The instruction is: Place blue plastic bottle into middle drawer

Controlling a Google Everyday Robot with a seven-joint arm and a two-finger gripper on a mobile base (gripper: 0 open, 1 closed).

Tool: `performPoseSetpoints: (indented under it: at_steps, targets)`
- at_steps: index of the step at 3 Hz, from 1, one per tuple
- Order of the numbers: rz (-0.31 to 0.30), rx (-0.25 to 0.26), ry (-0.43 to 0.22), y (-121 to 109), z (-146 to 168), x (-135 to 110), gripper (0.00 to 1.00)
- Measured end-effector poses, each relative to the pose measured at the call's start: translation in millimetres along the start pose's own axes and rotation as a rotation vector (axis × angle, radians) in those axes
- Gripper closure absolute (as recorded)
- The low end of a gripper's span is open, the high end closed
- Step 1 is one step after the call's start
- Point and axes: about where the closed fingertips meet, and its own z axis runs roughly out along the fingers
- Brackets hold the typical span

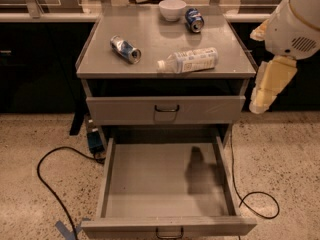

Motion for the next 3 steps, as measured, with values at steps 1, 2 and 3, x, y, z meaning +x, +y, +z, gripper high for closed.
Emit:
performPoseSetpoints:
  at_steps: [1, 2, 3]
  targets:
    - [0.009, 0.013, -0.008, -42, 36, 1, 0.0]
    - [0.017, -0.04, -0.027, -103, 121, 1, 0.0]
    - [0.017, -0.04, -0.027, -103, 121, 1, 0.0]
